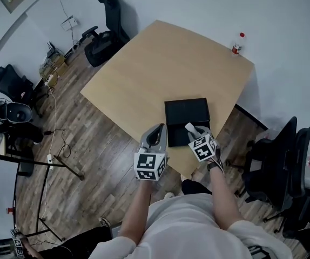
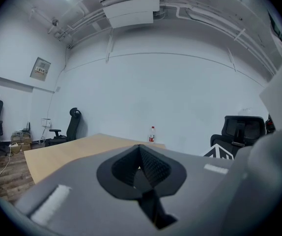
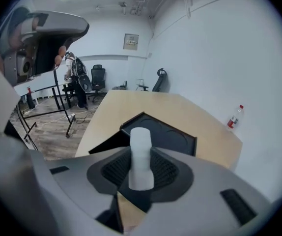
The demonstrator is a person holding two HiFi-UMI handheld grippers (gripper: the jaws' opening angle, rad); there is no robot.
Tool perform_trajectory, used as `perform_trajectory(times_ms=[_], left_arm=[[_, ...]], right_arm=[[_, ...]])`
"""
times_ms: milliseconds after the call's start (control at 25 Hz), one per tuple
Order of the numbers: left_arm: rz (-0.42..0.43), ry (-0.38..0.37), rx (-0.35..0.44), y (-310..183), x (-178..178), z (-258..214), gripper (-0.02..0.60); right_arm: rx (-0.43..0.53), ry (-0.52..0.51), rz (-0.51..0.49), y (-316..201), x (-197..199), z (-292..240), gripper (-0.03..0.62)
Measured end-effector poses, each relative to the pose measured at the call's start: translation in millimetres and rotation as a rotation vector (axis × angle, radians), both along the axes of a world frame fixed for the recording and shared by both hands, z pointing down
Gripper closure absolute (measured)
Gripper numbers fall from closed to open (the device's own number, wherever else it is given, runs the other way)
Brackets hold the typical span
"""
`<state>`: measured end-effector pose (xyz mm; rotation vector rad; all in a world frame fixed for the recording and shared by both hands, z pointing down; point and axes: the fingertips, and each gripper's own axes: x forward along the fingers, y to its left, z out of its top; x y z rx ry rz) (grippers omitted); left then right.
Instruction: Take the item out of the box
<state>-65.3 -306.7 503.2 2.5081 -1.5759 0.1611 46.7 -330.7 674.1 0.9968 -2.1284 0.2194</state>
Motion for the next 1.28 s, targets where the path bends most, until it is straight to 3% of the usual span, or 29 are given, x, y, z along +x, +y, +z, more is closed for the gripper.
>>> perform_trajectory(times_ms=[440,840,1280], left_arm=[[-0.006,0.056,0.041,12.3,-0.4,-25.7,0.575],[-0.006,0.06,0.058,24.3,5.8,-40.1,0.577],[-0.048,0.038,0.129,18.4,-7.7,-79.1,0.575]], right_arm=[[0.177,-0.109,0.113,2.0,22.9,-82.0,0.467],[0.342,-0.198,0.213,15.8,48.1,-155.6,0.467],[0.542,-0.319,0.254,31.2,54.3,-246.0,0.465]])
